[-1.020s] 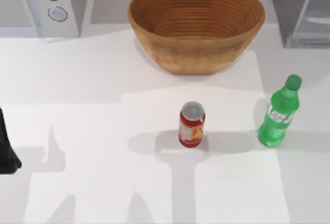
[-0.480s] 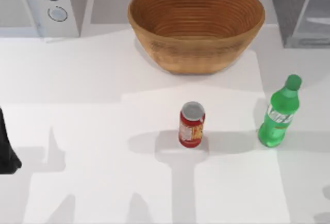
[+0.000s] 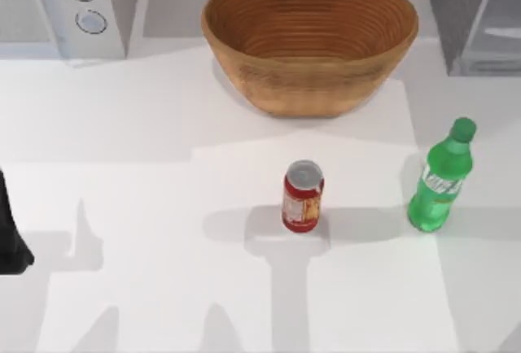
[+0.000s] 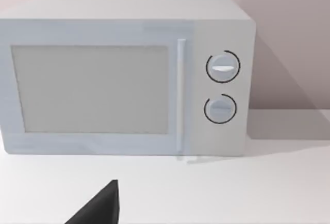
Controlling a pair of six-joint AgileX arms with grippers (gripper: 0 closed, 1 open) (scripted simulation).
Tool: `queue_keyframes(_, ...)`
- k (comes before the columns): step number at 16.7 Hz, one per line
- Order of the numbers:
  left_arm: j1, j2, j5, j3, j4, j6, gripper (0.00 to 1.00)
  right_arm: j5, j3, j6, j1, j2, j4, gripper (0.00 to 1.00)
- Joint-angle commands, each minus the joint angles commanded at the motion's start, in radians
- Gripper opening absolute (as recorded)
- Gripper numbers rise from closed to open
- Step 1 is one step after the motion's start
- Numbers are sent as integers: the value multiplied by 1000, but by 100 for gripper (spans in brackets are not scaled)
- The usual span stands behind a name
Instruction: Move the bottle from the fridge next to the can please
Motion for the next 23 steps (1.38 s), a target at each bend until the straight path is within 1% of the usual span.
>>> queue_keyframes(7, 0, 0, 0, 0, 0, 0, 100, -286, 190, -621, -556, 641, -15, 100)
queue_keyframes(10, 0, 0, 0, 0, 0, 0, 100, -382, 245, -828, -741, 846, -19, 100)
queue_keyframes(12, 0, 0, 0, 0, 0, 0, 100, -431, 269, -929, -831, 945, -20, 100)
queue_keyframes(14, 0, 0, 0, 0, 0, 0, 100, -461, 283, -991, -887, 1005, -21, 100)
queue_keyframes(16, 0, 0, 0, 0, 0, 0, 100, -471, 288, -1010, -905, 1024, -21, 100)
queue_keyframes(21, 0, 0, 0, 0, 0, 0, 100, -469, 284, -1007, -901, 1022, -19, 100)
queue_keyframes(23, 0, 0, 0, 0, 0, 0, 100, -467, 283, -976, -879, 1025, 8, 100)
